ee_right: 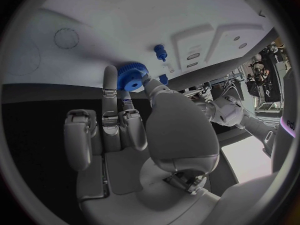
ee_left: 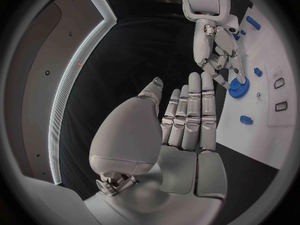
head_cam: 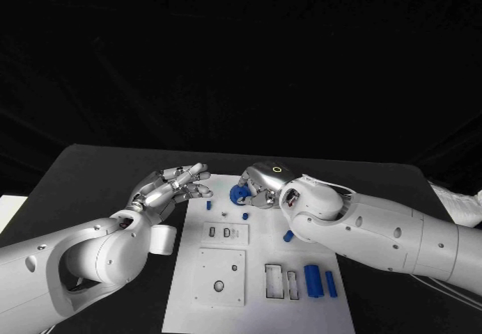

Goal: Assemble the parts on the task board

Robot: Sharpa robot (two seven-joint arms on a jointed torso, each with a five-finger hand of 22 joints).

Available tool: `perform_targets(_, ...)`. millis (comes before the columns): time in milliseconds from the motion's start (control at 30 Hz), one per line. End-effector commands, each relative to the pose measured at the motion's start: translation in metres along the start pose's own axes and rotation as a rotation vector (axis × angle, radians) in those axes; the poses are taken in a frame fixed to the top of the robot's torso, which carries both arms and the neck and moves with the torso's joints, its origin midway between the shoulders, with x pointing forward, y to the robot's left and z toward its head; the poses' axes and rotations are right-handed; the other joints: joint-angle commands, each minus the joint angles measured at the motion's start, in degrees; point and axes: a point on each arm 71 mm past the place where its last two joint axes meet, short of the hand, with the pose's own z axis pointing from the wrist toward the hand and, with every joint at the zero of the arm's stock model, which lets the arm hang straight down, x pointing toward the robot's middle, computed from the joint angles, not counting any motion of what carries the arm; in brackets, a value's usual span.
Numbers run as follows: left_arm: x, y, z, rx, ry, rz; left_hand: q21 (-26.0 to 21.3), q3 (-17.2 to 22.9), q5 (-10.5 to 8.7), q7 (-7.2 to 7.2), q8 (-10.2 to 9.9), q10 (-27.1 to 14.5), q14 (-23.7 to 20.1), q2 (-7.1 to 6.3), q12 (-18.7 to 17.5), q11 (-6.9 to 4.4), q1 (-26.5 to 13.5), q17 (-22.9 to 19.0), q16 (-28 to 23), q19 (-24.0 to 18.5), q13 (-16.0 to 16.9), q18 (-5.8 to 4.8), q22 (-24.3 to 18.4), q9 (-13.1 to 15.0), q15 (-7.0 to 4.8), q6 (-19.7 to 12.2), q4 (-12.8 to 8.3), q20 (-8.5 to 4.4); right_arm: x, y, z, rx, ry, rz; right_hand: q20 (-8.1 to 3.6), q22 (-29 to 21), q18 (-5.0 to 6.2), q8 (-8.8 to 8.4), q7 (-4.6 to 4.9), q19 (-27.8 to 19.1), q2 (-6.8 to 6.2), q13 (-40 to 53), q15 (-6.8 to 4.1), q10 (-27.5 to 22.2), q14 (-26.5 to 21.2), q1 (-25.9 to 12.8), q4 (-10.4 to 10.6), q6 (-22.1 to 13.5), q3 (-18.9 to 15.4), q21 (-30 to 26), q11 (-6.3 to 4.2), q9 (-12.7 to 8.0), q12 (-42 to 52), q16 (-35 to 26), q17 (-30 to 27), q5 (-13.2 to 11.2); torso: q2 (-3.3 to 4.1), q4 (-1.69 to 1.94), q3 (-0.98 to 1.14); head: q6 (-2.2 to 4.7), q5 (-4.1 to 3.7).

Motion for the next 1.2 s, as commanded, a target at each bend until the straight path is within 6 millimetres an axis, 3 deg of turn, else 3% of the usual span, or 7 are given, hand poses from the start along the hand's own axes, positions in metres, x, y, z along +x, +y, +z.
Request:
perform_targets(33, 0.002, -0.001, 0.0, 0.006, 0.02, -0.01, 0.2, 0.0, -0.19, -0.06, -0.2, -0.5, -0.3, 0.37, -0.2, 0.03, 0.1, 0.1, -0.3, -0.4, -0.1, 0.07, 0.1, 0.0, 0.23, -0.2, -0.4, -0.18, 0.002, 0.0, 0.0, -0.004, 0.033, -0.012, 0.54, 5.9, -1.13, -0.51, -0.04, 2.1, -0.3, 9.5, 0.41, 2.4, 1.7, -0.9, 0.7, -0.4, -0.9, 0.3, 0.43, -0.2, -0.5, -0.2, 0.1, -0.4, -0.02, 0.02, -0.03, -0.06, 0.01)
perform_targets(433, 0.002, -0.001, 0.0, 0.005, 0.019, -0.01, 0.3, 0.1, -0.19, -0.06, -0.2, -0.5, -0.3, 0.45, -0.2, 0.03, 0.2, 0.1, -0.4, -0.5, -0.1, 0.09, 0.1, 0.0, 0.22, -0.2, -0.5, -0.17, 0.005, -0.002, 0.0, 0.007, 0.062, -0.011, 0.8, 5.9, -1.14, -2.33, 0.39, 2.1, -0.58, 9.4, 0.68, 2.2, 1.7, -2.8, 5.2, -1.3, -5.0, 0.4, 0.8, -0.6, -1.0, -0.3, 0.2, 0.0, -0.01, -0.01, 0.0, -0.06, -0.05)
perform_targets(533, 0.002, -0.001, 0.0, 0.005, 0.019, -0.01, 0.3, 0.1, -0.19, -0.06, -0.2, -0.5, -0.3, 0.45, -0.2, 0.03, 0.2, 0.1, -0.4, -0.5, -0.1, 0.09, 0.1, 0.0, 0.22, -0.2, -0.5, -0.17, 0.007, -0.004, 0.0, 0.022, 0.086, -0.009, 0.97, 6.1, -1.16, -2.48, 0.65, 2.1, 0.83, 9.6, 0.84, 2.2, 1.7, -6.3, 6.2, -2.0, -8.7, 0.4, 1.05, -0.7, -1.0, -0.3, 0.3, 2.2, 0.01, -0.03, 0.01, -0.04, -0.05)
perform_targets(633, 0.002, -0.001, 0.0, 0.004, 0.018, -0.01, 0.3, 0.1, -0.19, -0.06, -0.2, -0.5, -0.3, 0.45, -0.2, 0.03, 0.2, 0.1, -0.4, -0.5, -0.1, 0.09, 0.1, 0.0, 0.22, -0.2, -0.5, -0.17, 0.01, -0.007, 0.001, 0.039, 0.117, -0.009, 1.04, 6.1, -1.17, -2.49, 0.86, 2.1, 3.49, 9.8, 0.94, 2.3, 1.7, -11.8, 6.1, -2.9, -12.2, 0.5, 1.21, -0.8, -0.8, -0.3, 0.4, 7.0, 0.03, -0.03, 0.02, -0.06, 0.04)
perform_targets(700, 0.002, -0.001, 0.0, 0.004, 0.018, -0.009, 0.3, 0.1, -0.19, -0.06, -0.2, -0.5, -0.3, 0.45, -0.2, 0.03, 0.2, 0.1, -0.4, -0.5, -0.1, 0.09, 0.1, 0.0, 0.22, -0.2, -0.5, -0.17, 0.012, -0.009, 0.001, 0.049, 0.129, -0.006, 1.1, 6.1, -1.17, -2.52, 0.96, 2.1, 4.42, 9.8, 1.0, 2.3, 1.6, -13.2, 6.1, -3.3, -13.5, 0.5, 1.3, -0.8, -0.8, -0.3, 0.4, 7.5, 0.02, -0.01, 0.02, -0.05, -0.01)
perform_targets(1033, 0.002, -0.001, 0.0, 0.004, 0.018, -0.009, 0.3, 0.1, -0.19, -0.06, -0.2, -0.5, -0.3, 0.45, -0.2, 0.03, 0.2, 0.1, -0.4, -0.5, -0.1, 0.09, 0.1, 0.0, 0.22, -0.2, -0.5, -0.17, 0.007, -0.012, 0.001, 0.043, 0.056, 0.026, 1.18, 6.7, -1.27, -2.3, 0.95, 2.3, 7.05, 10.3, 1.04, 2.6, 1.6, -12.3, 6.0, -3.3, -16.2, 0.7, 1.29, -0.7, -0.3, -0.3, 0.5, 12.0, 0.01, 0.0, 0.05, -0.06, -0.16)
perform_targets(1200, 0.002, -0.001, 0.0, 0.004, 0.017, -0.009, 0.3, 0.1, -0.19, -0.06, -0.2, -0.5, -0.3, 0.45, -0.2, 0.03, 0.2, 0.1, -0.4, -0.5, -0.1, 0.09, 0.1, 0.0, 0.22, -0.2, -0.5, -0.17, -0.002, -0.01, -0.006, -0.012, -0.073, 0.075, 1.1, 7.0, -1.33, -2.16, 0.71, 2.5, 7.46, 10.4, 0.91, 2.7, 1.6, -10.2, 5.7, -2.4, -16.6, 0.9, 1.1, -0.6, -0.1, -0.3, 0.5, 12.2, -0.01, -0.11, 0.08, 0.04, -0.17)
